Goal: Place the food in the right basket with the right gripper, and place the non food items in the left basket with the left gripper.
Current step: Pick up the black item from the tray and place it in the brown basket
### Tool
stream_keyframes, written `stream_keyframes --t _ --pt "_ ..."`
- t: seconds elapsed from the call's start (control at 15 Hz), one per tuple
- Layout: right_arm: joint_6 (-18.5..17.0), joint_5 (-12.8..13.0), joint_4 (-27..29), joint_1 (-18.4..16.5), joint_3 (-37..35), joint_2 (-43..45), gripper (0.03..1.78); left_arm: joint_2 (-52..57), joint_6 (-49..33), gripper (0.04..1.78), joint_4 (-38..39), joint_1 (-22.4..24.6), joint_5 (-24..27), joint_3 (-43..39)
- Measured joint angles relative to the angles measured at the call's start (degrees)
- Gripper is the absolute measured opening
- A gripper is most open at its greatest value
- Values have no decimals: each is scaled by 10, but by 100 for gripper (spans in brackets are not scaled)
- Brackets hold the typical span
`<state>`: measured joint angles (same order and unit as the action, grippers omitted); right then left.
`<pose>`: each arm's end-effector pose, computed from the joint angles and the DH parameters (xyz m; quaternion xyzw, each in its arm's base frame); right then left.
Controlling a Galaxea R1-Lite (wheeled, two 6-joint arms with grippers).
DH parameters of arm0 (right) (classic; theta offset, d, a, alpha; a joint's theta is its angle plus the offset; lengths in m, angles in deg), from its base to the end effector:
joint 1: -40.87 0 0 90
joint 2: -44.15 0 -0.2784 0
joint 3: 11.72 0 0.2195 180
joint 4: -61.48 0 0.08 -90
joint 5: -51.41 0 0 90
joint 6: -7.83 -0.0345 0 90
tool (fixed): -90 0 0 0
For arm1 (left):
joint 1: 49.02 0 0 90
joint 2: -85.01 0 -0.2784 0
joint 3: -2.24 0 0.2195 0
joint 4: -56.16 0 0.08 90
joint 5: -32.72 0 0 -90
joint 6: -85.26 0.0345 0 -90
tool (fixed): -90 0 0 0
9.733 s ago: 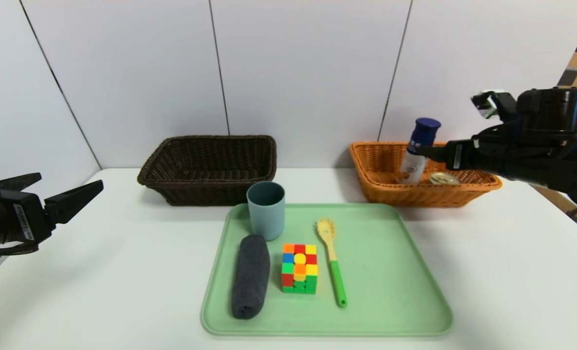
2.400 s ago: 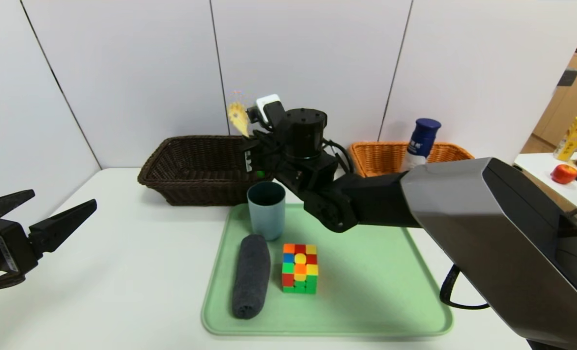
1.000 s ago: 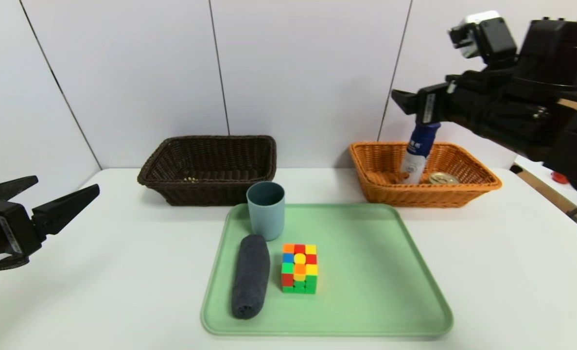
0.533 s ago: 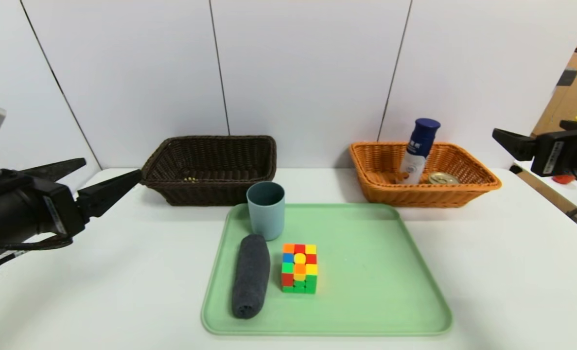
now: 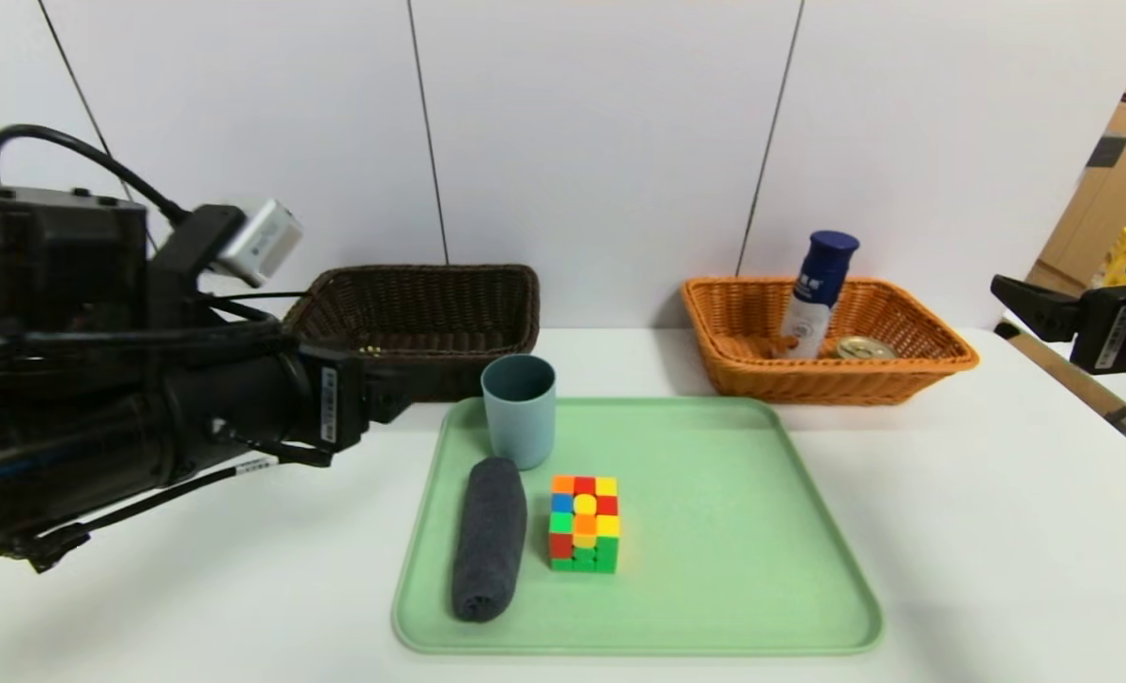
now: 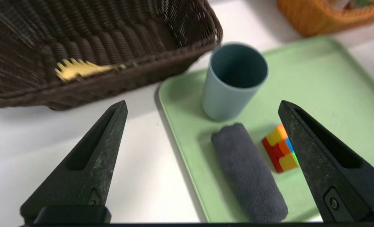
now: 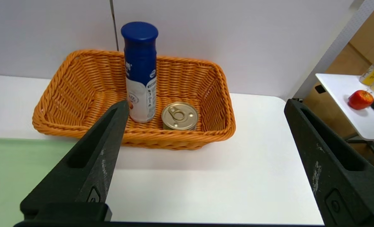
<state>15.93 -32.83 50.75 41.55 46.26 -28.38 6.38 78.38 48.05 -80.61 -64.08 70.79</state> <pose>0.2430 -0.0006 0.2028 -0.0724 0.0363 -0.0418 0.9958 0.2319 -0.1378 0.1989 -0.0060 0.1617 -0.2026 0.9658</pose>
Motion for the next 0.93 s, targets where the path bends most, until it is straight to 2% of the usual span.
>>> stream_keyframes --t 0.13,0.33,0.4,0.6,0.93 --pt "1 0 0 0 -13 0 169 -33 -27 169 -39 -15 -2 32" --pt "2 0 0 0 -22 0 169 -84 -123 169 -122 -52 -2 87" --pt "3 0 0 0 -23 0 169 -101 -138 169 -128 -63 -3 94" --pt "5 0 0 1 -23 0 169 -149 -166 169 -101 -85 -18 98" --pt "5 0 -1 5 -25 0 169 -194 -174 169 -85 -90 -54 74"
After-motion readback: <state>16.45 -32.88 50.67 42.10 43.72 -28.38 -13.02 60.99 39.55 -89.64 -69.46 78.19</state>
